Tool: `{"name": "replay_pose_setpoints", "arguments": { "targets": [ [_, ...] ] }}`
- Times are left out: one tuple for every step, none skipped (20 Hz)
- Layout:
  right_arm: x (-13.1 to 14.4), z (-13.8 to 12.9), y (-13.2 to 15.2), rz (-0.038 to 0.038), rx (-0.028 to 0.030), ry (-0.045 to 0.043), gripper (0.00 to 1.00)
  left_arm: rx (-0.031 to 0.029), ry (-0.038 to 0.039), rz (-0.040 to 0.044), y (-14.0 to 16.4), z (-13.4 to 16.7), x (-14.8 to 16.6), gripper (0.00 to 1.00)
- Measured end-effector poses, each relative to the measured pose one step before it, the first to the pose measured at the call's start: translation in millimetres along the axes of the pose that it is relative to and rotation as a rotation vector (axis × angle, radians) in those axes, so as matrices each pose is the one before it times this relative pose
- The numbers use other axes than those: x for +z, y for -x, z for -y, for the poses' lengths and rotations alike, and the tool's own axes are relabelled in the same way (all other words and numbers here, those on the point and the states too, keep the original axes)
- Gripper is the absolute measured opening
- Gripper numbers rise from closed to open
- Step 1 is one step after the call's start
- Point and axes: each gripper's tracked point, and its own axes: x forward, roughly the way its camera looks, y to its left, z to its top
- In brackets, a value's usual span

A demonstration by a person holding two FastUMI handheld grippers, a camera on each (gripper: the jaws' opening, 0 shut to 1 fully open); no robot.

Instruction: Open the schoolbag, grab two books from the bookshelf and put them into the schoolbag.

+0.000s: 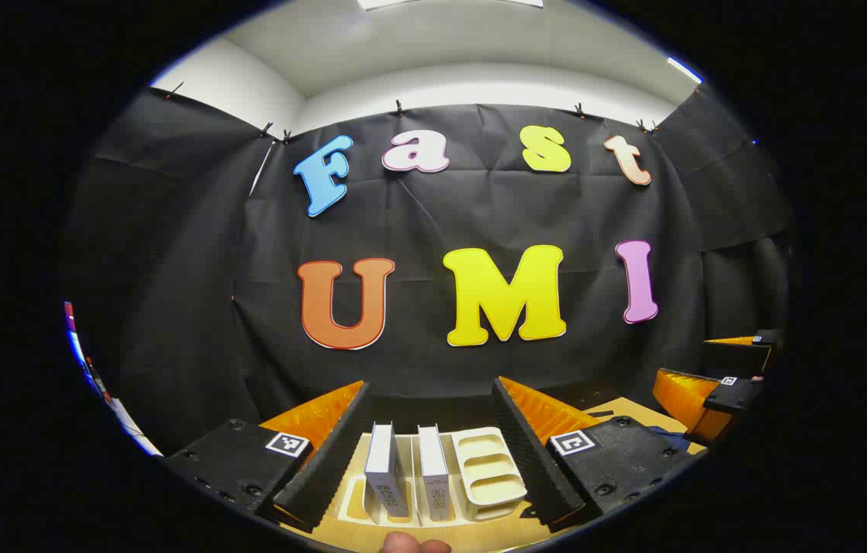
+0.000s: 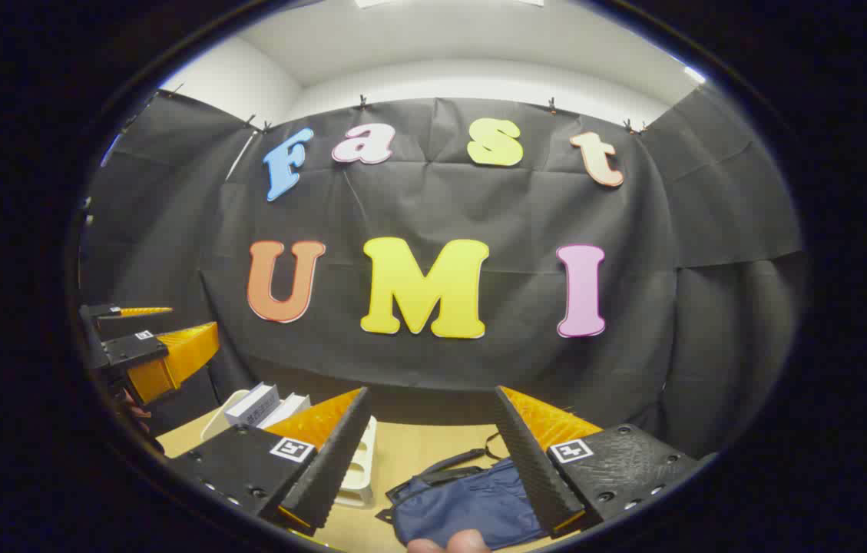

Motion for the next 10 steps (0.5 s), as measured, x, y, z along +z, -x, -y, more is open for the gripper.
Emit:
{"name": "replay_pose_setpoints", "arguments": {
  "targets": [
    [-1.21,1.83,-0.84,-0.00379,-0.00437,-0.00139,0.97,-0.00230,0.00027,-0.00152,-0.28,1.35,-0.66,0.98],
    [-0.16,1.35,-0.63,-0.00256,-0.00291,0.00062,0.95,-0.00175,-0.00119,0.00020,0.98,-0.07,0.91,0.98],
    [-1.46,1.10,0.71,-0.00273,-0.00177,-0.00052,0.97,0.00103,-0.00116,0.00196,0.14,-0.26,0.74,0.98],
    [0.26,-0.20,-0.04,-0.00202,0.00192,-0.00039,0.95,0.00290,-0.00014,-0.00015,0.22,0.28,-0.69,0.98],
    [-0.82,0.56,-0.24,-0.00210,-0.00078,0.00130,0.95,0.00585,-0.00038,-0.00401,-0.15,-0.63,-2.14,0.98],
    [0.67,-0.28,-0.03,-0.00172,-0.00009,0.00274,0.97,0.00720,0.00069,-0.00628,-0.79,-1.11,-0.70,0.98],
    [-0.94,-0.37,0.34,-0.00054,0.00211,0.00105,0.95,0.00358,0.00188,-0.00756,-0.43,0.53,-3.23,0.98],
    [0.36,-1.65,0.25,-0.00118,0.00158,0.00115,0.97,-0.00049,0.00453,-0.00290,0.89,0.25,0.20,1.00],
    [-1.52,-0.01,-0.02,-0.00235,0.00207,0.00294,0.97,0.00013,0.00268,-0.00177,1.58,0.32,-0.52,0.98],
    [-0.19,-0.49,-0.44,-0.00203,0.00249,0.00322,0.97,0.00159,-0.00017,0.00056,-0.24,0.27,0.69,0.98]
  ]
}}
